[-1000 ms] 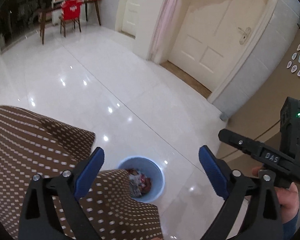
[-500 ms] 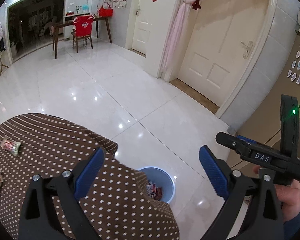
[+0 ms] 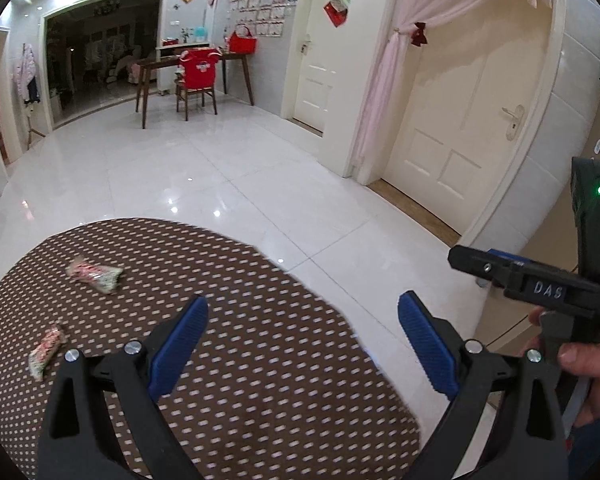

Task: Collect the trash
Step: 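Move both open grippers back over the table, then grasp a red-white snack wrapper with the left gripper while the right grasps the other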

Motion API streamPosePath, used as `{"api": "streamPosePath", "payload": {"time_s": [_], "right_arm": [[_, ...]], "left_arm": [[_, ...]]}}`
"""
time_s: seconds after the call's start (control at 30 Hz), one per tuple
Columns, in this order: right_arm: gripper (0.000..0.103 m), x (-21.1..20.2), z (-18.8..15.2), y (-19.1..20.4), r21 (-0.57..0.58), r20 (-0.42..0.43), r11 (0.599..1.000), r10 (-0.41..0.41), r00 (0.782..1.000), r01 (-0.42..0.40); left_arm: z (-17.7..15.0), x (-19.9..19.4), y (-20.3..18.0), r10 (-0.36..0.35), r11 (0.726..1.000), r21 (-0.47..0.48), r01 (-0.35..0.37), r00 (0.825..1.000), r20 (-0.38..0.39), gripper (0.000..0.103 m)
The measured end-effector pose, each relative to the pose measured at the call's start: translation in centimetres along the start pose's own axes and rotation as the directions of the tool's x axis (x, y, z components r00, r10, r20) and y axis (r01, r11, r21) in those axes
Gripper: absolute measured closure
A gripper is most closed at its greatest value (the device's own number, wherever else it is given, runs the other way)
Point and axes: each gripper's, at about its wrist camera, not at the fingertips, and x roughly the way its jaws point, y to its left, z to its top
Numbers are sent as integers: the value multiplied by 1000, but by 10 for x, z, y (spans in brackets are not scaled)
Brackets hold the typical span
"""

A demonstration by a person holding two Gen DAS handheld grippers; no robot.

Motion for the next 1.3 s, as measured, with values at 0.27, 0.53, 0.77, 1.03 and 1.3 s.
{"api": "streamPosePath", "payload": {"time_s": [0.27,0.53,0.77,1.03,1.3], "right_arm": [[6,13,-2,53,-84,-30,995,54,998,-57],[6,32,-2,113,-181,-69,977,102,992,-113],[6,59,-4,160,-237,-110,953,164,980,-186],[6,93,-5,208,-296,-169,922,207,964,-250],[6,128,-3,249,-380,-216,885,198,956,-269]], "left_arm": [[-16,-31,56,83,996,-21,-83,996,39,9],[-42,-39,124,181,982,-52,-180,983,23,9],[-59,-32,197,287,954,-87,-288,958,-18,9],[-56,-10,224,289,957,-14,-291,955,-71,9],[-49,12,242,178,983,-10,-181,975,-133,64]]}}
